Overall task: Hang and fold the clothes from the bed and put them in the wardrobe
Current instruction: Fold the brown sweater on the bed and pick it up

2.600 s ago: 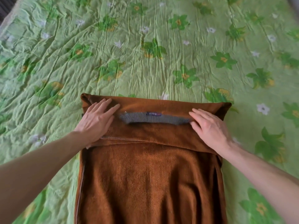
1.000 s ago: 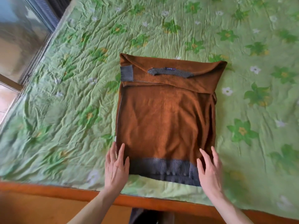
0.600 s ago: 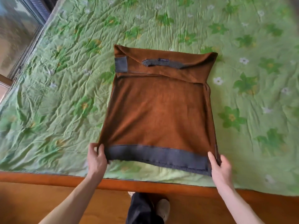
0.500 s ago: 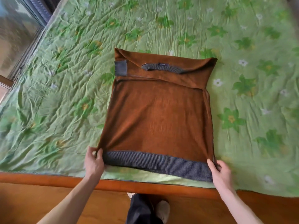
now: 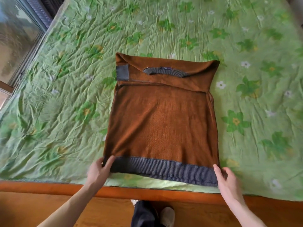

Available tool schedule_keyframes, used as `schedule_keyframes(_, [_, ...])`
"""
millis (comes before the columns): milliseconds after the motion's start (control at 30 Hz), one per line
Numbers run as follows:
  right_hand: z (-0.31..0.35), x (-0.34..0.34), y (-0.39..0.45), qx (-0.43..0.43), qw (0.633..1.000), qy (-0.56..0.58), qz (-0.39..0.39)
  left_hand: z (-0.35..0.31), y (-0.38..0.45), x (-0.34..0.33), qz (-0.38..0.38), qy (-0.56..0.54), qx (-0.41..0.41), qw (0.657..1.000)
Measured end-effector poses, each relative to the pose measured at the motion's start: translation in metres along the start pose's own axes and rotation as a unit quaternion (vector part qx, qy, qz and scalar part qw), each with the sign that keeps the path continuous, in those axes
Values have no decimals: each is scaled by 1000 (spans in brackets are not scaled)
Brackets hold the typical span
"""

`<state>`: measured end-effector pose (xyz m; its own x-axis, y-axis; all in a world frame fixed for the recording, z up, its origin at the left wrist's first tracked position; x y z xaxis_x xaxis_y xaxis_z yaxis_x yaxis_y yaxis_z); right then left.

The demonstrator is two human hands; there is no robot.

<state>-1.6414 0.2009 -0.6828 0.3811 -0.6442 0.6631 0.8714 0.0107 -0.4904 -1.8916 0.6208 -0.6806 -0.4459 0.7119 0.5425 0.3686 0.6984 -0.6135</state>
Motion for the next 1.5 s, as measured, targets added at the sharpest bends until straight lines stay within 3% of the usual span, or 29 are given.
schedule_keyframes(67, [8, 1, -3, -1, 999, 8, 36, -10, -2, -5, 74, 17, 12, 997])
schedule_keyframes(133, [20, 3, -5, -39, 995, 59, 76, -28, -2, -2, 105, -71, 48, 991])
schedule_keyframes(267, [38, 5, 18, -171, 953, 235, 82, -67, 24, 15, 93, -291, 132, 943])
schedule_keyframes(400, [76, 5, 60, -235, 879, 412, 38, -107, 60, 20, 51, -373, 156, 913])
schedule_keyframes(467, [97, 5, 84, -240, 863, 445, 15, -129, 84, 22, 39, -406, 159, 899])
schedule_keyframes(600, [134, 4, 127, -240, 860, 450, -20, -162, 138, 20, 60, -425, 164, 888])
schedule_keyframes(800, [174, -3, 196, -243, 853, 458, -62, -193, 205, 12, 8, -445, 160, 881])
schedule_keyframes(967, [198, -13, 228, -223, 833, 503, -55, -205, 226, 2, 13, -431, 167, 887])
schedule_keyframes(1067, [211, -19, 226, -177, 828, 533, 10, -210, 225, -3, 21, -392, 111, 913])
schedule_keyframes(1167, [218, -18, 227, -96, 897, 431, -3, -213, 217, -3, -34, -226, -51, 972])
schedule_keyframes(1233, [222, -20, 226, -14, 948, 318, -33, -218, 207, -9, -61, -1, -223, 973])
schedule_keyframes(1300, [230, -20, 221, 119, 981, 135, -69, -221, 199, -24, -78, 215, -388, 893])
schedule_keyframes(1333, [233, -22, 217, 195, 977, 26, -87, -218, 200, -32, -68, 285, -440, 849])
schedule_keyframes(1400, [237, -32, 206, 344, 922, -151, -97, -208, 206, -42, -32, 372, -474, 797])
schedule_keyframes(1433, [233, -38, 206, 368, 902, -211, -76, -204, 209, -44, -20, 395, -474, 787])
schedule_keyframes(1500, [214, -50, 211, 297, 903, -308, -37, -198, 210, -45, -19, 407, -469, 783])
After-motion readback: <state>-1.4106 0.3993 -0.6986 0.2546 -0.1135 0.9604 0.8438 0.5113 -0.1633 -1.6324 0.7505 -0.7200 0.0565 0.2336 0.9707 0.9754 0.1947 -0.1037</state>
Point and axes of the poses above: each hand's wrist, its own y-axis towards the middle knuckle, its own x-axis out of the back of the hand, z = x × y, the point moved 5 cm from there along y, towards the middle knuckle, and after that the axes turned 2 degrees about y, right-handed, at the moved point
